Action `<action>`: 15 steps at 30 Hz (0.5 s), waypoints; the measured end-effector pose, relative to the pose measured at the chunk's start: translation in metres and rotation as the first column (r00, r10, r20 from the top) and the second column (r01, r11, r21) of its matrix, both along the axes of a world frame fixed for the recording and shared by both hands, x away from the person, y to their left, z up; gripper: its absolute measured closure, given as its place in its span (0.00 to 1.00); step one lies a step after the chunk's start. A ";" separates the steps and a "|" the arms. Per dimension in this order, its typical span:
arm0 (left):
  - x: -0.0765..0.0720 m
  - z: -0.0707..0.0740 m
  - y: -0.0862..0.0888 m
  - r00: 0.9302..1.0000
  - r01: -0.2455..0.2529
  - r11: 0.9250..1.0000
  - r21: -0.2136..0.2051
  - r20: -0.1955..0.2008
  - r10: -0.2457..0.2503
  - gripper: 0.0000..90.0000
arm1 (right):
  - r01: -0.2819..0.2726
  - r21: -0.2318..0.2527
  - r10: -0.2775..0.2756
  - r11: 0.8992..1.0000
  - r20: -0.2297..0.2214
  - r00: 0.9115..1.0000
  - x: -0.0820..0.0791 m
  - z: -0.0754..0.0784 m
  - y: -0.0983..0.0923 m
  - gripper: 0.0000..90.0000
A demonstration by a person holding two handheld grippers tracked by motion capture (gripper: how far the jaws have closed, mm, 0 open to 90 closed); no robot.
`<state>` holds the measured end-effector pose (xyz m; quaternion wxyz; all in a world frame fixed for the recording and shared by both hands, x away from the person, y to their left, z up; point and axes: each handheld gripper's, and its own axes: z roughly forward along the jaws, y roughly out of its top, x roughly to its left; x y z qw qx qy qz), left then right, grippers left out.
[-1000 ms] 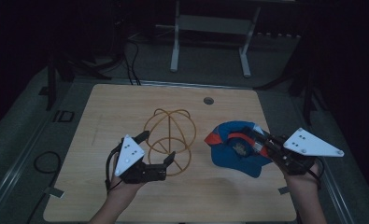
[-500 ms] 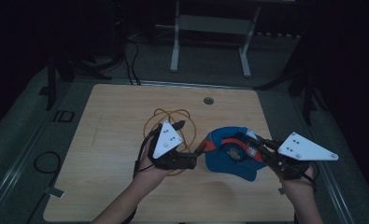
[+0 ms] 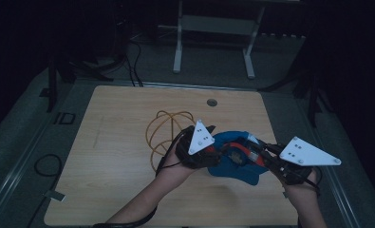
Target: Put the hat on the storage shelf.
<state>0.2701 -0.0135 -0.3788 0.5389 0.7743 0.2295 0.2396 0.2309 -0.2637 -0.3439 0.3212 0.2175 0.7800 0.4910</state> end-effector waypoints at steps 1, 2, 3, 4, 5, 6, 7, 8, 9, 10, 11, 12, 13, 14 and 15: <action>0.000 0.000 -0.002 1.000 -0.001 1.000 -0.002 -0.003 0.001 0.44 | -0.003 0.002 0.003 1.000 -0.001 1.000 0.000 0.000 0.000 0.98; 0.001 0.000 -0.003 1.000 0.009 1.000 -0.009 -0.006 -0.009 0.51 | -0.006 0.004 0.006 1.000 -0.002 1.000 -0.001 0.000 0.000 0.98; 0.001 0.001 -0.004 1.000 0.010 1.000 -0.016 -0.013 -0.010 0.55 | -0.007 0.004 0.007 1.000 0.001 1.000 -0.002 0.000 0.000 0.98; 0.002 0.002 -0.007 1.000 0.009 1.000 -0.011 -0.012 -0.010 0.57 | -0.009 0.004 0.009 1.000 0.004 1.000 -0.002 0.000 0.001 0.98; 0.002 0.002 -0.007 1.000 0.009 1.000 -0.011 -0.012 -0.010 0.65 | -0.009 0.004 0.009 1.000 0.004 1.000 -0.002 0.000 0.001 0.98; 0.002 0.002 -0.009 1.000 0.006 1.000 -0.010 -0.009 -0.006 0.71 | -0.009 0.008 0.009 1.000 0.008 1.000 -0.004 -0.001 0.000 0.98; 0.001 0.002 -0.010 1.000 0.003 1.000 -0.012 -0.004 -0.003 0.77 | -0.008 0.007 0.008 1.000 0.008 1.000 -0.004 -0.001 0.000 0.98; 0.001 0.003 -0.011 1.000 0.005 1.000 -0.006 0.001 -0.005 0.81 | -0.007 0.008 0.007 1.000 0.011 1.000 -0.004 -0.001 0.000 0.98; 0.000 0.003 -0.012 1.000 -0.004 1.000 0.000 0.010 0.004 0.81 | -0.007 0.008 0.007 1.000 0.011 1.000 -0.004 -0.001 0.000 0.98; 0.000 0.004 -0.012 1.000 0.000 1.000 -0.004 0.009 0.000 0.87 | -0.007 0.008 0.007 1.000 0.010 1.000 -0.005 -0.001 -0.001 0.98; 0.000 0.004 -0.013 1.000 0.006 1.000 0.000 0.004 -0.006 0.94 | -0.007 0.006 0.007 1.000 0.007 1.000 -0.005 -0.002 -0.001 0.98; 0.000 0.004 -0.013 1.000 0.000 1.000 0.009 0.007 -0.001 0.94 | -0.007 0.006 0.007 1.000 0.007 1.000 -0.005 -0.002 -0.001 0.98; 0.000 0.005 -0.014 1.000 0.004 1.000 0.019 0.004 -0.004 0.96 | -0.008 0.007 0.008 1.000 0.006 1.000 -0.005 -0.002 -0.001 0.98; 0.000 0.005 -0.015 1.000 0.007 1.000 0.023 0.002 -0.007 0.96 | -0.012 0.010 0.012 1.000 0.002 1.000 -0.005 -0.003 -0.001 0.98; -0.001 0.005 -0.016 1.000 0.001 1.000 0.031 0.004 -0.001 0.97 | -0.016 0.014 0.016 1.000 0.001 1.000 -0.007 -0.003 -0.001 0.97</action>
